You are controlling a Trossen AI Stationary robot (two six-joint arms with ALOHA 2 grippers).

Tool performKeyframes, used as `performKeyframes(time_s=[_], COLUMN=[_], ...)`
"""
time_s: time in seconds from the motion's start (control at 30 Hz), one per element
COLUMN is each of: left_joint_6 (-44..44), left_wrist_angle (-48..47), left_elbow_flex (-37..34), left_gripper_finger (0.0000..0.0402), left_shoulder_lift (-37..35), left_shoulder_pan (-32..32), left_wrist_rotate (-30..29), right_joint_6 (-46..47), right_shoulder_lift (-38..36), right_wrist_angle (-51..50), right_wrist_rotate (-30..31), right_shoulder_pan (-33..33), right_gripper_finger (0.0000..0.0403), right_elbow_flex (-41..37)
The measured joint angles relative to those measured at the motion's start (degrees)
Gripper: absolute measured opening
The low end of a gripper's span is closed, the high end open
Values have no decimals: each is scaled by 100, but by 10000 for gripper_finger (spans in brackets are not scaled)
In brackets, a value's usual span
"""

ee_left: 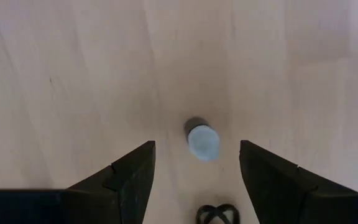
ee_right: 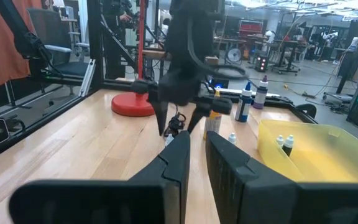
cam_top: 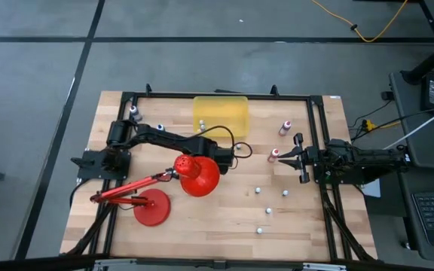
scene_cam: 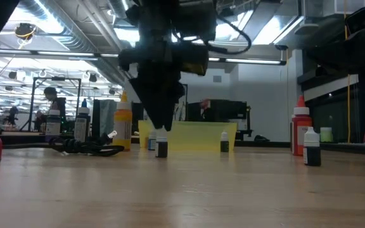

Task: Pick & Place food coloring
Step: Put the green food coloring bottle into the yellow bin

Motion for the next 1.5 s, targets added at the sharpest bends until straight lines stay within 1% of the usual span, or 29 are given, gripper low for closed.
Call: performKeyframes(time_s=[0.33,0.5,0.63,0.97,1.1,1.23,1.5], left_joint_6=[58,57,62,55,55,45,-59], left_wrist_angle=[106,85,57,76,86,86,-63], left_elbow_flex=[-7,-5,-5,-5,-5,-5,-7], left_gripper_finger=[225,214,189,87,59,46,47], left_shoulder_lift=[147,170,168,168,166,166,10], left_shoulder_pan=[11,12,39,38,38,76,350], left_wrist_rotate=[31,60,137,151,150,195,132], right_joint_6=[0,0,0,0,0,0,0], right_shoulder_lift=[-2,-2,-1,-2,-2,-2,-2], right_wrist_angle=[0,1,-1,0,1,-1,1], right_wrist_rotate=[0,0,0,0,0,0,0], right_shoulder_pan=[-1,1,0,1,1,0,1], right_gripper_finger=[56,56,56,56,56,56,56], right_elbow_flex=[-1,0,1,1,-1,-1,-1])
